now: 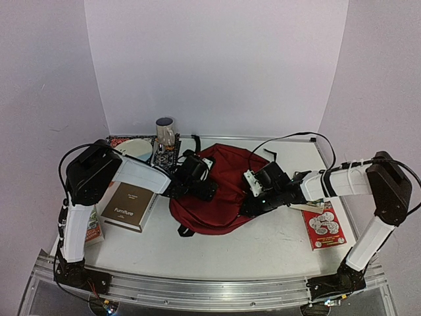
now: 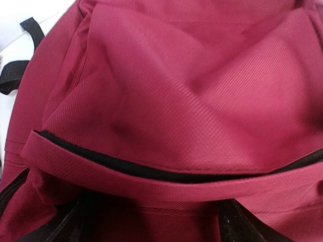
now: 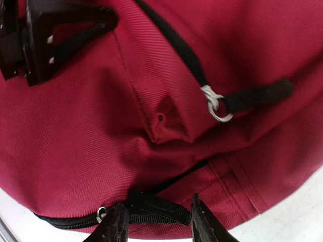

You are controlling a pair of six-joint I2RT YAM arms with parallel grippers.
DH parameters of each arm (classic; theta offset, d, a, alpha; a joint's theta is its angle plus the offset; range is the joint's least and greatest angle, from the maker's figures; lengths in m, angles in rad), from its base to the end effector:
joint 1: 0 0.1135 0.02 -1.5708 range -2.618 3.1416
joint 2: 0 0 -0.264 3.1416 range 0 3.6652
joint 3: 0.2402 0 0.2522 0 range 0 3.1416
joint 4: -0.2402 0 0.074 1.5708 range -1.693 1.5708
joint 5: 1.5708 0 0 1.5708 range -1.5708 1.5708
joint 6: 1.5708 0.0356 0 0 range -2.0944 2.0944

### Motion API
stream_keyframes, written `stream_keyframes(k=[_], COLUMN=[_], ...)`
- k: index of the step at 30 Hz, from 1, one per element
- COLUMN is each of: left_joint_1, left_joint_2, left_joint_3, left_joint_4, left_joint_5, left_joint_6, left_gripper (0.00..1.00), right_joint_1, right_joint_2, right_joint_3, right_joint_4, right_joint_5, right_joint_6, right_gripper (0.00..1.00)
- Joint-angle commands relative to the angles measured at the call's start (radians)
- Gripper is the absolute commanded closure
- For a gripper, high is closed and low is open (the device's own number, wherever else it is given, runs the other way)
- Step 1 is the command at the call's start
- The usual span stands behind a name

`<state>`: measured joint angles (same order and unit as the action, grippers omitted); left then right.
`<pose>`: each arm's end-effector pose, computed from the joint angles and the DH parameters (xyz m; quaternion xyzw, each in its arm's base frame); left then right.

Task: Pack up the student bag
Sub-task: Move the student bag to the center of the board, then adjust the largest pocket of the bag to the student bag.

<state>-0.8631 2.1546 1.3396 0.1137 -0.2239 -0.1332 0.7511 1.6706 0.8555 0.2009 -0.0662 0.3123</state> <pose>0.3052 -0.3446 0.1265 0.2777 0.8587 -0.1110 0.4161 0.2524 0.2388 0.1759 -0.2080 0.8627 0.2586 0.3816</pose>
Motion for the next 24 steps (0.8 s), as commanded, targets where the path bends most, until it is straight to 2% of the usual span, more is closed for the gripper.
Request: stream_keyframes(k=[1, 10, 15, 20, 22, 24], left_joint_1=[-0.002, -0.010, -0.057, -0.125, -0.154, -0.183], left_joint_2=[-0.005, -0.274, -0.400, -0.471, -0.479, -0.474], left_joint_3=[0.088, -0.057, -0.155, -0.230, -0.241, -0.243], left_joint_4=[0.020, -0.044, -0.103, -0.141, -0.145, -0.145], left_joint_5=[0.051, 0.018, 0.007, 0.000, -0.002, -0.003], left_joint_6=[0.076, -0.005, -0.047, -0.083, -0.094, -0.102], left_gripper=[0.13, 0.11, 0.10, 0.10, 0.10, 0.10], right_joint_1=[0.001, -0.021, -0.030, -0.033, -0.033, -0.033], right_joint_2=[0.011, 0.004, 0.012, 0.020, 0.032, 0.044], right_joint_3=[0.034, 0.031, 0.028, 0.036, 0.044, 0.054], right_joint_4=[-0.028, -0.057, -0.075, -0.077, -0.075, -0.071], right_joint_5=[0.000, 0.033, 0.048, 0.026, 0.004, -0.022], right_joint_6=[-0.010, -0.034, -0.043, -0.059, -0.065, -0.067], right_gripper=[0.58, 0.58, 0.60, 0.69, 0.76, 0.89])
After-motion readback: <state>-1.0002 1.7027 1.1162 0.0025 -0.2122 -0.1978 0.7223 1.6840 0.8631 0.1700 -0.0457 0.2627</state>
